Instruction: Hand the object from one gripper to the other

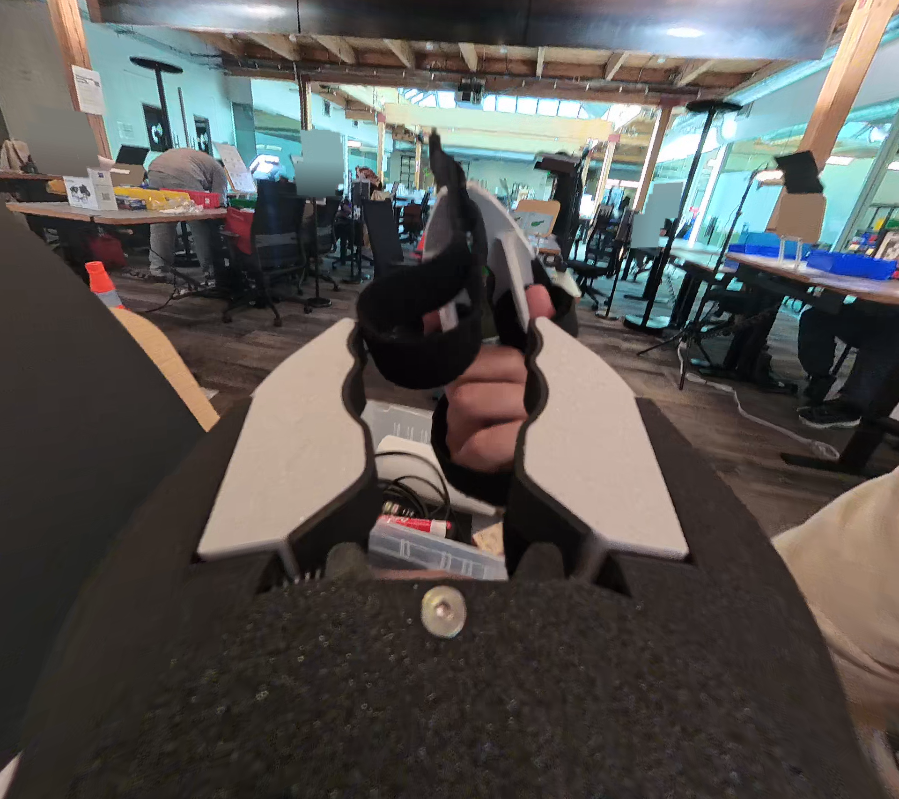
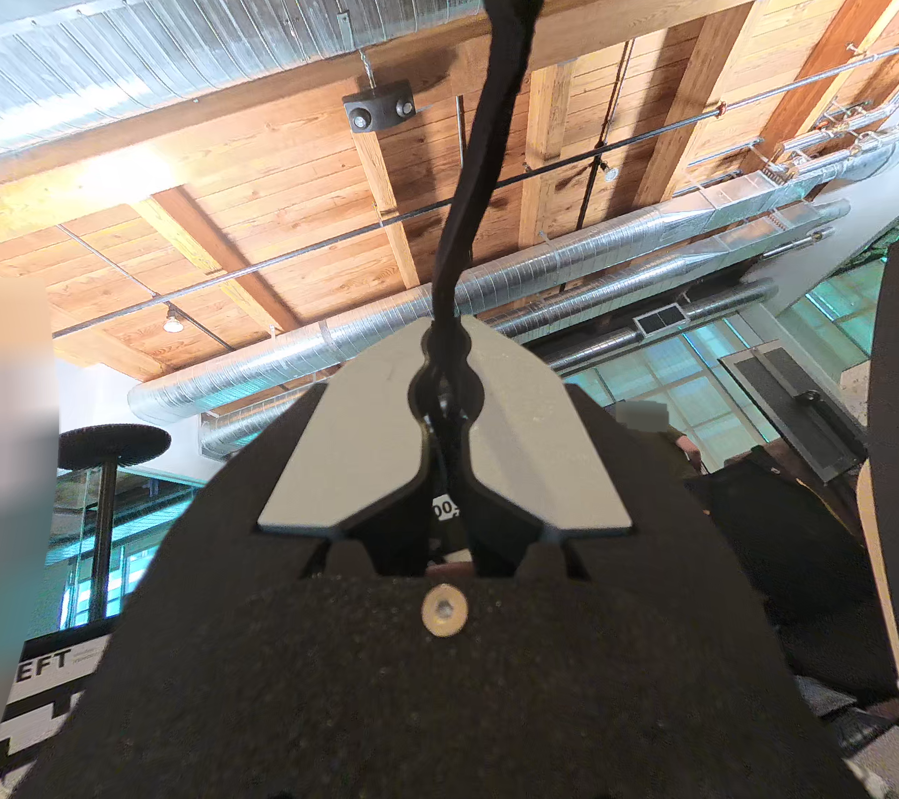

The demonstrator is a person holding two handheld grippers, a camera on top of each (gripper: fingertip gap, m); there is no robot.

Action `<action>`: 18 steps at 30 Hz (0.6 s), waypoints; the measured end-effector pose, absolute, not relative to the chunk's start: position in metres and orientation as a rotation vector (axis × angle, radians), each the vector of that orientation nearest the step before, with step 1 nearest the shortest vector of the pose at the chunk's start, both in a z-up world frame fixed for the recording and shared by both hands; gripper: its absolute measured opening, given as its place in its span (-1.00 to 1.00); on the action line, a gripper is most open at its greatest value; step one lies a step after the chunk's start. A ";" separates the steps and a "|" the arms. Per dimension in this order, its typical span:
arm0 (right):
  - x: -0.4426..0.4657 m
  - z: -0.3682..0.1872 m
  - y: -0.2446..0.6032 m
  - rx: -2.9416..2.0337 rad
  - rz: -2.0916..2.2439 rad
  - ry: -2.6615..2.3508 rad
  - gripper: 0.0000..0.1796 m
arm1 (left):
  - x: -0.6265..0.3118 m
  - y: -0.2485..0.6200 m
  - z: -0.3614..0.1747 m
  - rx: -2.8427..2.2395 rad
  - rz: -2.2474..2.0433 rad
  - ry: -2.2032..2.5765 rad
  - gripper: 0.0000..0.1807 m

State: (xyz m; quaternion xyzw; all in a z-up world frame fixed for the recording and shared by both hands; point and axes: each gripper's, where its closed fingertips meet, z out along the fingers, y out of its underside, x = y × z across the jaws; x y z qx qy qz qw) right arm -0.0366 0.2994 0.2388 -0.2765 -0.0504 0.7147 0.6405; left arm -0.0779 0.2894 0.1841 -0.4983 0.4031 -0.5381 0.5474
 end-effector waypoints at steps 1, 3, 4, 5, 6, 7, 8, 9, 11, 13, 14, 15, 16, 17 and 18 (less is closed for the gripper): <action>-0.040 0.237 0.301 -0.644 1.624 -0.119 -0.94 | -0.080 0.289 0.189 -1.154 -1.306 0.929 -0.34; -0.042 0.236 0.301 -0.640 1.629 -0.117 -0.94 | -0.086 0.287 0.197 -1.106 -1.363 0.892 -0.52; -0.043 0.236 0.302 -0.643 1.641 -0.111 -0.94 | -0.088 0.288 0.198 -1.100 -1.377 0.886 -0.57; -0.043 0.235 0.302 -0.639 1.652 -0.104 -0.94 | -0.090 0.288 0.197 -1.104 -1.383 0.891 -0.57; -0.043 0.235 0.302 -0.636 1.657 -0.100 -0.94 | -0.091 0.289 0.195 -1.113 -1.377 0.901 -0.65; -0.045 0.234 0.302 -0.639 1.658 -0.102 -0.94 | -0.092 0.290 0.194 -1.116 -1.363 0.911 -0.86; -0.047 0.234 0.303 -0.638 1.661 -0.101 -0.95 | -0.093 0.290 0.192 -1.113 -1.354 0.924 -0.93; -0.047 0.233 0.303 -0.635 1.664 -0.097 -0.95 | -0.093 0.289 0.192 -1.111 -1.355 0.936 -0.94; -0.048 0.232 0.304 -0.637 1.653 -0.082 -0.95 | -0.095 0.286 0.193 -1.113 -1.364 0.951 -0.95; -0.049 0.231 0.307 -0.657 1.633 -0.079 -0.94 | -0.096 0.288 0.191 -1.136 -1.329 0.953 -0.95; -0.050 0.230 0.310 -0.680 1.616 -0.077 -0.94 | -0.098 0.288 0.191 -1.143 -1.306 0.960 -0.95; -0.052 0.229 0.312 -0.714 1.590 -0.082 -0.92 | -0.100 0.289 0.190 -1.151 -1.278 0.964 -0.96; -0.055 0.228 0.315 -0.748 1.552 -0.101 -0.89 | -0.102 0.291 0.190 -1.167 -1.250 0.961 -0.95; -0.057 0.228 0.317 -0.788 1.504 -0.133 -0.83 | -0.106 0.291 0.189 -1.186 -1.232 0.963 -0.96; -0.057 0.227 0.320 -0.833 1.450 -0.170 -0.77 | -0.111 0.292 0.189 -1.201 -1.215 0.964 -0.96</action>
